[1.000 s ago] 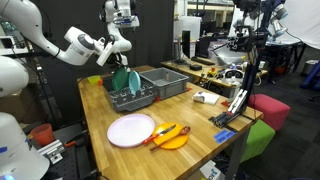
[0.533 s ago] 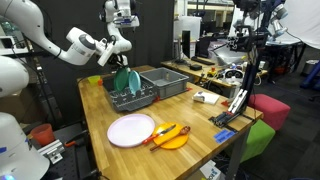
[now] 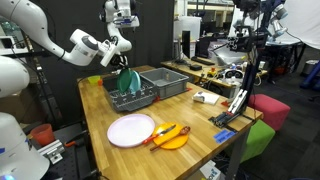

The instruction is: Put the dark green plate on the dish drainer in front of the light blue plate

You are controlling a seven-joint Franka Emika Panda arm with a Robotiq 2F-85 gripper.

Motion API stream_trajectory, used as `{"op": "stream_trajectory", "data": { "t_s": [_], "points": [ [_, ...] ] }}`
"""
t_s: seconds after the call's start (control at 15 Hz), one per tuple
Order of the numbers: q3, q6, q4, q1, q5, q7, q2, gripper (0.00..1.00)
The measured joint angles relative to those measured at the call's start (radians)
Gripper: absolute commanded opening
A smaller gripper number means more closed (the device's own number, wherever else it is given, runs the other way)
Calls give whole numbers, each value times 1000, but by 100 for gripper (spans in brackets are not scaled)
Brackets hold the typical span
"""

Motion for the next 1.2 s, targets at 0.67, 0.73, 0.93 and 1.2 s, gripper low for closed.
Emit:
{"op": "stream_trajectory", "data": {
  "t_s": [0.67,0.73,0.93,1.2],
  "points": [
    [53,-44,67,-73,0,1,-100,1],
    [55,-51,75,-78,0,1,-109,1],
    [57,-70,98,-89,1,2,-135,1],
    [57,-78,117,-93,2,5,-157,1]
  ]
}}
